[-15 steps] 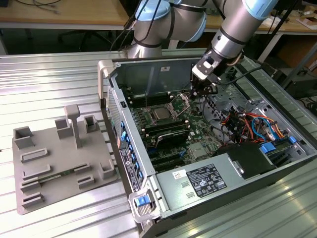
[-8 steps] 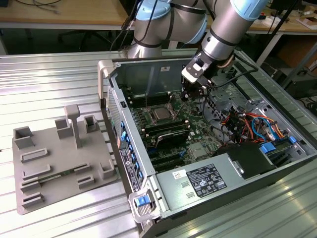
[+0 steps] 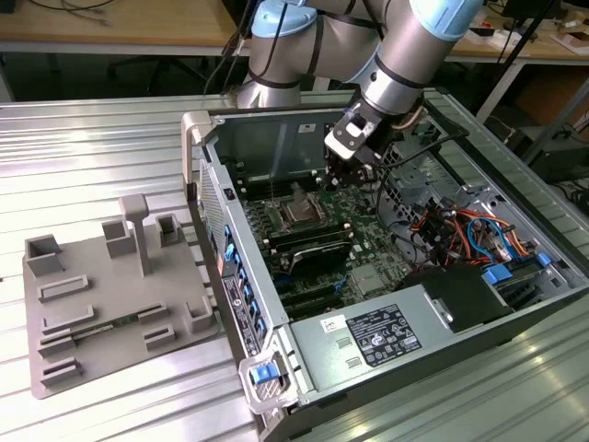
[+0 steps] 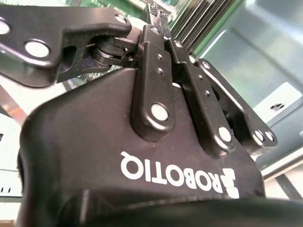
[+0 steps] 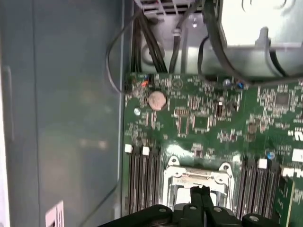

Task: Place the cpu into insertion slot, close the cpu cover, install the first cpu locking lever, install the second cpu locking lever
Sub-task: 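Close the cpu cover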

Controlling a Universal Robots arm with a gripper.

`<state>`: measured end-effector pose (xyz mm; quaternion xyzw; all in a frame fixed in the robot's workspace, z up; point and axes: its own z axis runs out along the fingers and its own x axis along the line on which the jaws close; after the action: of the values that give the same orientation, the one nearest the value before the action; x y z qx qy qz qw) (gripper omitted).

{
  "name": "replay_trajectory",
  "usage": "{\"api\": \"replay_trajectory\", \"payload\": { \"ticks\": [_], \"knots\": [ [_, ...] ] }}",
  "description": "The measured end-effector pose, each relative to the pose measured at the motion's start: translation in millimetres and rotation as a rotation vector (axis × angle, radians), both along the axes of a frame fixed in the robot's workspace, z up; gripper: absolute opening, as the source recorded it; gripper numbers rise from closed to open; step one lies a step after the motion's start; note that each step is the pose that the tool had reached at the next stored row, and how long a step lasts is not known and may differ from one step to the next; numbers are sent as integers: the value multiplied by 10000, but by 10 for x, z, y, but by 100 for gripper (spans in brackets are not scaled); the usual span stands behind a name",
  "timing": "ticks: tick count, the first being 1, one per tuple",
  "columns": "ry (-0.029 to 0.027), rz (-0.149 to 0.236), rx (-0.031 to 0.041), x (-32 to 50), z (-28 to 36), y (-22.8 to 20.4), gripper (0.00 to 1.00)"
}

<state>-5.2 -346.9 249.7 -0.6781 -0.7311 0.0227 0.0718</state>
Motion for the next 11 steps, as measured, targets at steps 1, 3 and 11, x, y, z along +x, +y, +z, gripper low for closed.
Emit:
{"api": "replay_trajectory", "payload": {
  "ticks": [1, 3, 11],
  "knots": [
    [-4, 3, 5, -34, -5, 0, 11],
    [-5, 54, 11, -92, -34, -4, 11],
    [-4, 227, 11, -357, -190, -9, 11]
  ]
}}
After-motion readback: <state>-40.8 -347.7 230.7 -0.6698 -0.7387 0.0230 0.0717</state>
